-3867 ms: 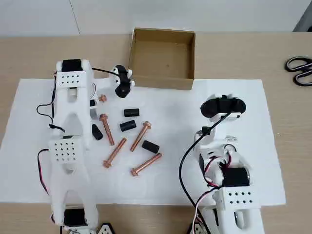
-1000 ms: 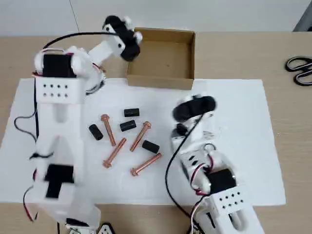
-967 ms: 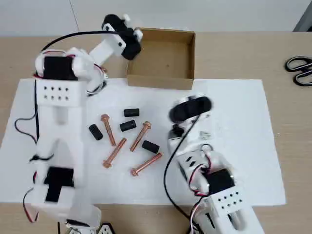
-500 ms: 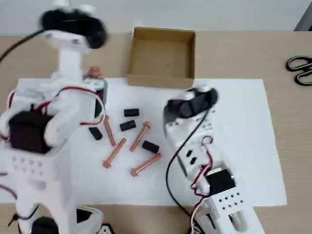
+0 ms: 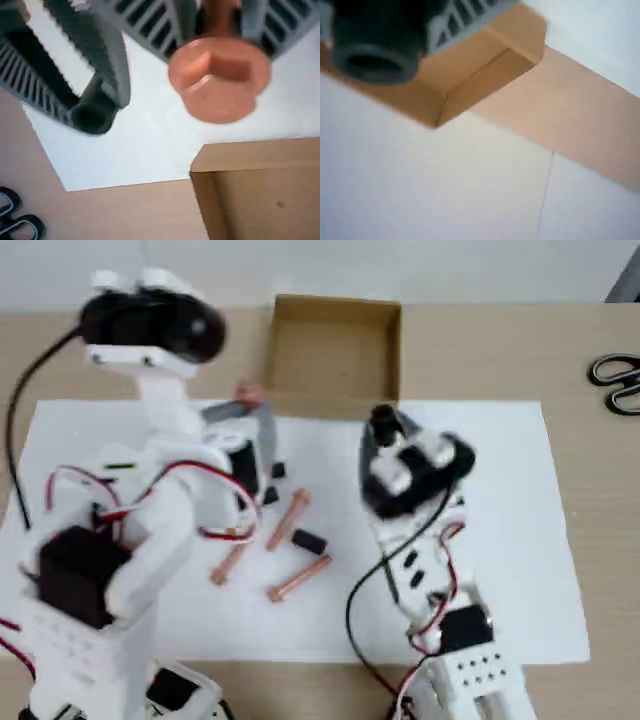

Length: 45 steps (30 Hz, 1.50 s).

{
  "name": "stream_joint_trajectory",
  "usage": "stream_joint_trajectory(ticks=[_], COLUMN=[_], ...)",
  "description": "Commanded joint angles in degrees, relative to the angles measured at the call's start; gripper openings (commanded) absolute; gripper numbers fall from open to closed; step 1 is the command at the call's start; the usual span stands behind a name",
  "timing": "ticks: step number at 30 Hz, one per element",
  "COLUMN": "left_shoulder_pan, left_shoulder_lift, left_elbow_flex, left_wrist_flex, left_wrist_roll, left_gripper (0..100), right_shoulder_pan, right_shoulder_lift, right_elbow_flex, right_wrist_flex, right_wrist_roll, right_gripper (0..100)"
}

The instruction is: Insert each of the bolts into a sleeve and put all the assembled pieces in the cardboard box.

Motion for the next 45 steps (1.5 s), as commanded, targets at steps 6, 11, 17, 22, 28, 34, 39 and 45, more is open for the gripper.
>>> stream_joint_trajectory(ticks=[6,11,17,22,28,34,39,45], left_shoulder_pan=[0.97,0.62,0.53,1.05,5.8,7.03,7.38,11.08], left_shoulder_lift=[-1.41,-3.69,-17.76,-29.19,-37.71,-37.98,-37.98,-37.8], left_elbow_flex=[1.19,3.65,17.45,41.98,64.84,68.79,68.0,65.8], left_wrist_flex=[-16.44,-16.97,-22.07,-42.29,-64.53,-72.26,-72.53,-69.36], left_wrist_roll=[0.26,0.26,-2.64,-7.21,-6.77,-6.86,-6.86,-6.95], left_gripper=[1,1,1,1,1,1,1,1], right_shoulder_pan=[-5.49,-5.85,-5.58,-5.58,-5.93,-6.02,-9.54,-13.76], right_shoulder_lift=[-20.53,-26.86,-29.67,-29.49,-29.67,-29.58,-29.23,-29.49], right_elbow_flex=[16.44,16.35,16.09,16.09,15.91,16.0,16.0,16.0], right_wrist_flex=[-6.2,4.97,12.26,12.44,11.91,12.35,12.44,13.49], right_wrist_roll=[7.56,5.8,-0.7,-3.08,-5.63,-13.54,-13.19,-6.24], right_gripper=[0.6,0.6,0.6,0.6,0.6,0.6,0.6,0.6])
